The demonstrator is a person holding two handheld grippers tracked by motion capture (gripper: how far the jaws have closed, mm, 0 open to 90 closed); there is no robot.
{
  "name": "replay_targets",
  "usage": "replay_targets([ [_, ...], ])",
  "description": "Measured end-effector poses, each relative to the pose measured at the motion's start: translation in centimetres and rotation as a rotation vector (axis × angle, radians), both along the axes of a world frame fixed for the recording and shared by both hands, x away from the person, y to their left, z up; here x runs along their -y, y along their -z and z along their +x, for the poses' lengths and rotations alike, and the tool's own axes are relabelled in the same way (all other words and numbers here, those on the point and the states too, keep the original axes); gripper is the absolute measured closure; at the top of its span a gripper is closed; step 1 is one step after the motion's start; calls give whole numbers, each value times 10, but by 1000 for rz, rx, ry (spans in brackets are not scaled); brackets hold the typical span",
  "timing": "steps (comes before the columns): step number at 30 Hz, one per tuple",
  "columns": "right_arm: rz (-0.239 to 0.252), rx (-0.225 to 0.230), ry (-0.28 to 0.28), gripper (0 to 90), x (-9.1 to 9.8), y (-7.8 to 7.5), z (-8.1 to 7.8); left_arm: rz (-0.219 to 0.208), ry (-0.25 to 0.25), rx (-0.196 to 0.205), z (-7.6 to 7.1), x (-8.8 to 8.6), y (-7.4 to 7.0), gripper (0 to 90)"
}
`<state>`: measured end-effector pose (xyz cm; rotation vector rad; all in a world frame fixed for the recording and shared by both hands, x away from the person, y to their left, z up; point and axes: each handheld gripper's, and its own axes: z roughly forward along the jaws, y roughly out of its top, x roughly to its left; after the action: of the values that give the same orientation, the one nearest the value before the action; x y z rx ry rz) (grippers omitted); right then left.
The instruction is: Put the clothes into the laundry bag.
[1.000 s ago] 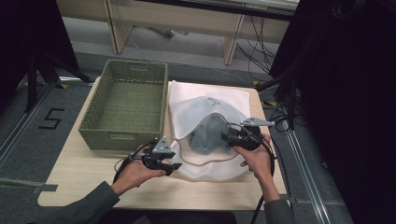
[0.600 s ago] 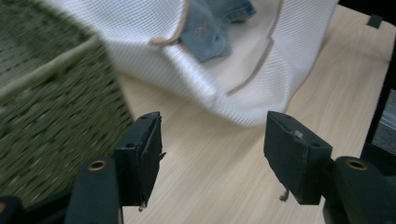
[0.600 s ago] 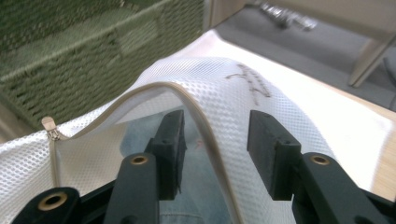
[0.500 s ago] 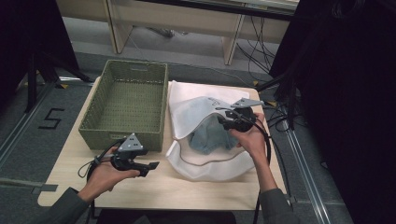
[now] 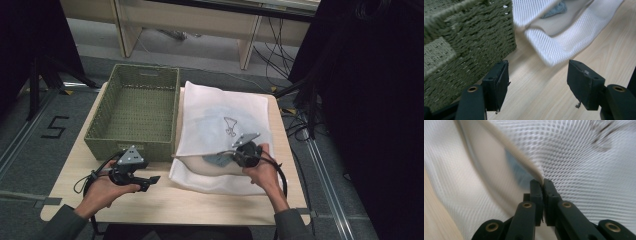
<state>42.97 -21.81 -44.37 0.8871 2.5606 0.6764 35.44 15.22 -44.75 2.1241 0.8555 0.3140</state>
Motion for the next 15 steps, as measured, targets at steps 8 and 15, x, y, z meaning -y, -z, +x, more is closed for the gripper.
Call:
replay_targets([
  [8,-3,-106,21,811,4,22,4,0,10,-19,3,2,4,338],
  [15,29,-18,8,749,7,9,-10,8,17,-7,3,2,3,337],
])
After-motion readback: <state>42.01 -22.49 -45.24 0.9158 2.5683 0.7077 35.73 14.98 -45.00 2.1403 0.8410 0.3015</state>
